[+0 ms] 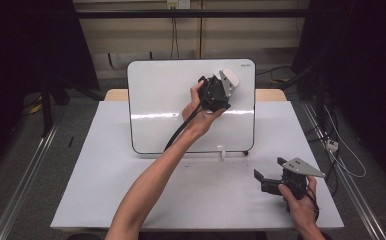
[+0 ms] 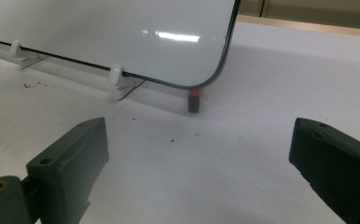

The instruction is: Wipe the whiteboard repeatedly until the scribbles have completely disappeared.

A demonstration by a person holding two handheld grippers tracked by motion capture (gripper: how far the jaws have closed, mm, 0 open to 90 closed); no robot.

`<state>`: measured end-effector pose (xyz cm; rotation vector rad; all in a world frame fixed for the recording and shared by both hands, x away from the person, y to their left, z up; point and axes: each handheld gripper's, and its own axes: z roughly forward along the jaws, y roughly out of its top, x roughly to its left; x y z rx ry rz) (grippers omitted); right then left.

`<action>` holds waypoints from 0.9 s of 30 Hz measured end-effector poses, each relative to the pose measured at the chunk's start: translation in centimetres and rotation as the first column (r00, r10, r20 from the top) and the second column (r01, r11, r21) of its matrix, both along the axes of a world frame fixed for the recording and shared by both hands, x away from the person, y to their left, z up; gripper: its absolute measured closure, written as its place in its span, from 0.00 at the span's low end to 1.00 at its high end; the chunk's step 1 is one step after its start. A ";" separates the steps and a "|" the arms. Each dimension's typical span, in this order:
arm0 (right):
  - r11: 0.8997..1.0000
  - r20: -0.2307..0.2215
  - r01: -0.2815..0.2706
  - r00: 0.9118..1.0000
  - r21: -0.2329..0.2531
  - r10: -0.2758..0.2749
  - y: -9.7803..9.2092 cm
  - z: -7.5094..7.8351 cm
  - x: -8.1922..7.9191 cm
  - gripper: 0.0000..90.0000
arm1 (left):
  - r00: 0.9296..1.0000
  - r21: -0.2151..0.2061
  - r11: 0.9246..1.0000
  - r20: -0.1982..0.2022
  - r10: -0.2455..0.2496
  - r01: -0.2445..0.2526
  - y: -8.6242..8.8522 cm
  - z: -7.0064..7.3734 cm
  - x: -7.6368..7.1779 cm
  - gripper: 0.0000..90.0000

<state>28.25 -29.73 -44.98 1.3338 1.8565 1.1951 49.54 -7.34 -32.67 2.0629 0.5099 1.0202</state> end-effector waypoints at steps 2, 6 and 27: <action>1.000 -0.001 0.002 1.000 0.001 -0.002 0.0 0.0 0.0 0.05 | 1.000 -0.009 1.000 -0.004 0.009 -0.009 0.6 0.1 0.1 0.34; 1.000 0.000 0.004 1.000 0.000 -0.004 0.0 0.0 0.0 0.05 | 0.999 -0.040 0.999 -0.015 0.035 -0.036 2.5 0.5 0.6 0.34; 1.000 -0.002 0.004 1.000 0.000 -0.004 0.0 0.0 0.0 0.05 | 0.983 -0.159 0.970 -0.059 0.176 -0.184 10.8 1.1 1.5 0.34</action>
